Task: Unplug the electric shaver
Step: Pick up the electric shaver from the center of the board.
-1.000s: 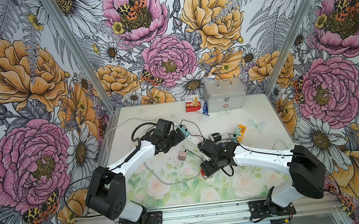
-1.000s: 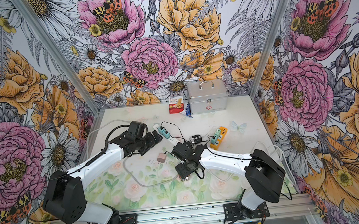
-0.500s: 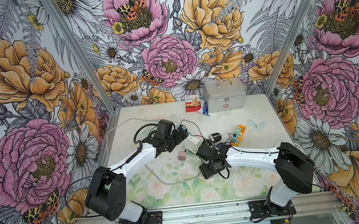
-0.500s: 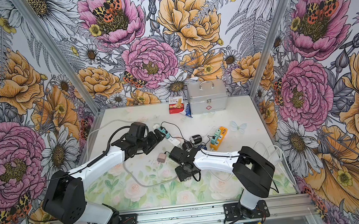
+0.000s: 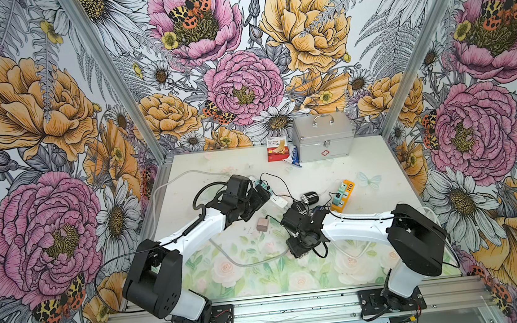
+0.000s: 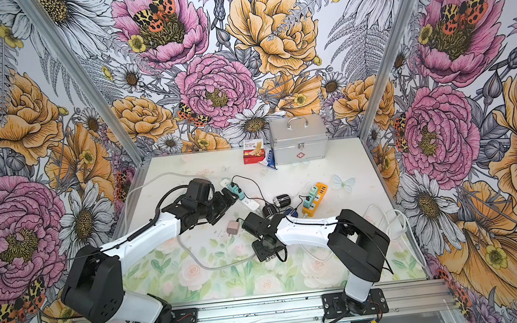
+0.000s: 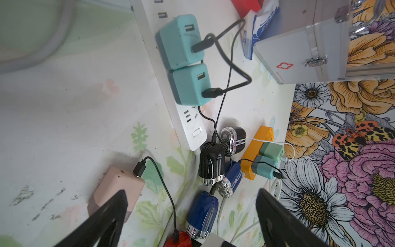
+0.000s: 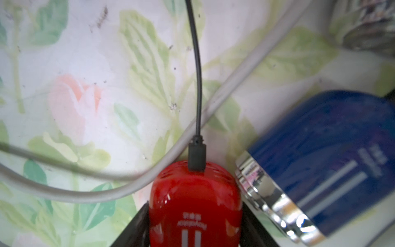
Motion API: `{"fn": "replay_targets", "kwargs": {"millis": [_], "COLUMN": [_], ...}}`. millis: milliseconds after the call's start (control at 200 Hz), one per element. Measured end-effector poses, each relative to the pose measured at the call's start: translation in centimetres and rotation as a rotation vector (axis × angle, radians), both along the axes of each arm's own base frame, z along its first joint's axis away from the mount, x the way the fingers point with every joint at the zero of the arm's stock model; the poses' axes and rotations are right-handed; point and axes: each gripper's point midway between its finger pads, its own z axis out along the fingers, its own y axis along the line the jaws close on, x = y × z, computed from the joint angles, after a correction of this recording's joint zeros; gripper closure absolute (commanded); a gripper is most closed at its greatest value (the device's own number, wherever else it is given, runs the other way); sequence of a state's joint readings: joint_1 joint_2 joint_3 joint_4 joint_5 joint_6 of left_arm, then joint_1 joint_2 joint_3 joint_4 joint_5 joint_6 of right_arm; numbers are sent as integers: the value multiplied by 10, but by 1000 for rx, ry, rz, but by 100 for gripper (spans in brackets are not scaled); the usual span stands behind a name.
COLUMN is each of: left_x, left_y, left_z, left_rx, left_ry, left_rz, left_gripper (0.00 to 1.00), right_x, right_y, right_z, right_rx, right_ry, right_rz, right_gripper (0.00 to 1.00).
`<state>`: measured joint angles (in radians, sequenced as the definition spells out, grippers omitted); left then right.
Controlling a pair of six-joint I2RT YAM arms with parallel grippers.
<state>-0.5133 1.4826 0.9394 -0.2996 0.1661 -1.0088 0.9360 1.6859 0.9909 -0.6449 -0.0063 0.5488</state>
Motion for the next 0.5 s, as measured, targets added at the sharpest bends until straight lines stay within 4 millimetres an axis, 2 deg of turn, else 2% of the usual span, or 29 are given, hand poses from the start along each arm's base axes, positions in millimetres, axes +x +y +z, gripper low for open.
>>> {"fn": "replay_targets", "kwargs": {"millis": [280,410,495], "left_x": [-14,-22,-25], "left_y": [3,-8,-18], "left_z": [-17,-19,-16], "left_rx": [-62,-93,-120], "left_ry": [39,52,49], "left_rz": [52,39,22], "left_gripper": [11,13,16], "right_x": [-2,-9,-12], "right_y": [2,-4,-6], "right_z": [0,3,13], "right_rx": [27,37,64], "right_ry": [-16,-19,-33], "right_rz": [55,78,102], "right_gripper": [57,59,60]}}
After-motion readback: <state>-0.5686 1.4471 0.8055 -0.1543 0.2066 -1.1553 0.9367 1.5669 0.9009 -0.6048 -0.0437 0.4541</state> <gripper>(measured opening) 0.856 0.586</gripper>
